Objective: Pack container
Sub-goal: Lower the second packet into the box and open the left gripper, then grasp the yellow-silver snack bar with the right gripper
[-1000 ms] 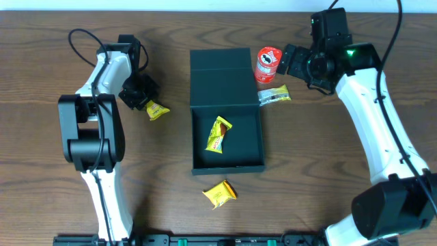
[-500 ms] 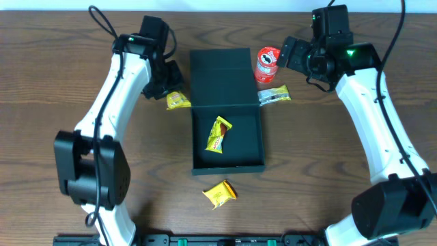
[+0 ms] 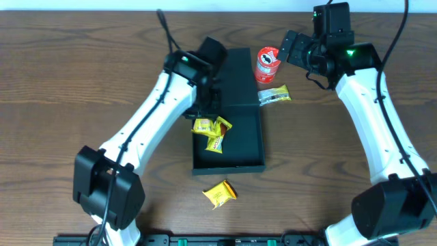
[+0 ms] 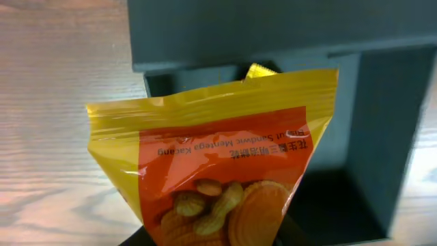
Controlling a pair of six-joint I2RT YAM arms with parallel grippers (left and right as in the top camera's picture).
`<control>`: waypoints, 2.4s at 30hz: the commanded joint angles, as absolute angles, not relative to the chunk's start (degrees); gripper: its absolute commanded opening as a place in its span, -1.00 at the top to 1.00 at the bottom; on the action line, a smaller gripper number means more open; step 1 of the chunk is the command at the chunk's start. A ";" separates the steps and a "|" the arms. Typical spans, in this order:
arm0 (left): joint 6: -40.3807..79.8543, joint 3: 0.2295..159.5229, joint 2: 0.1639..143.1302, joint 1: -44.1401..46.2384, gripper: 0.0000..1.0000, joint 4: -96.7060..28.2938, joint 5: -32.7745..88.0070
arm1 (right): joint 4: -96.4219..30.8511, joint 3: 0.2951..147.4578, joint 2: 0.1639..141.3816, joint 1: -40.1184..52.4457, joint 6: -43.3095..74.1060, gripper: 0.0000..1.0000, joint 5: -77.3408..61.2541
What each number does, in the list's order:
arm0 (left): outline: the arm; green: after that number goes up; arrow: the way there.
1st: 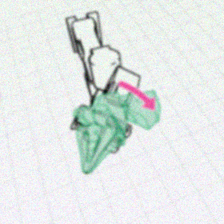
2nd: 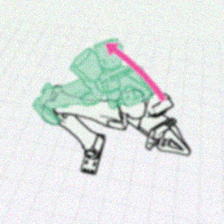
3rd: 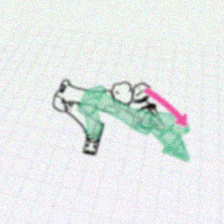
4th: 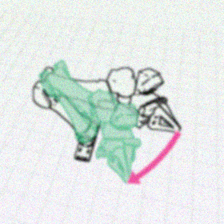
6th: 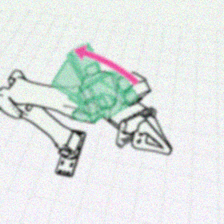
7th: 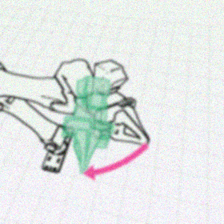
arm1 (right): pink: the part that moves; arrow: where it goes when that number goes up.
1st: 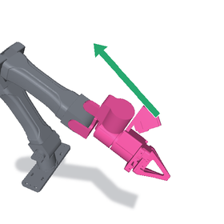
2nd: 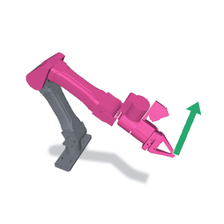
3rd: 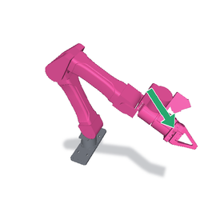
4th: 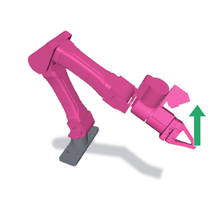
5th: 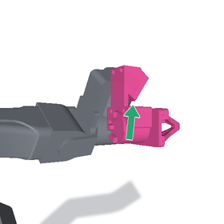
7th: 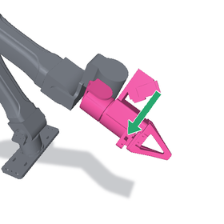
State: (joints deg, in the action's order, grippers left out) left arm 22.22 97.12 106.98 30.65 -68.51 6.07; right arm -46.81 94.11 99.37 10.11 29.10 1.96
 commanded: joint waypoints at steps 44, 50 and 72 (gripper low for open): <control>24.69 107.55 106.59 31.51 -0.22 -66.78 -4.03 | -51.68 94.15 99.22 10.79 37.65 -0.88 4.60; 8.62 115.61 106.59 31.51 -0.91 -70.78 -9.96 | -61.14 93.95 99.42 10.83 58.24 -0.98 5.80; 4.23 116.01 106.59 31.31 -0.91 -79.02 -19.11 | -51.62 82.46 106.08 19.97 100.40 -0.82 7.14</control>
State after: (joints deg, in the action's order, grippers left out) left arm 4.78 114.98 106.98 31.55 -78.89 -17.76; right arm -52.58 84.95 104.25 18.41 91.53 5.45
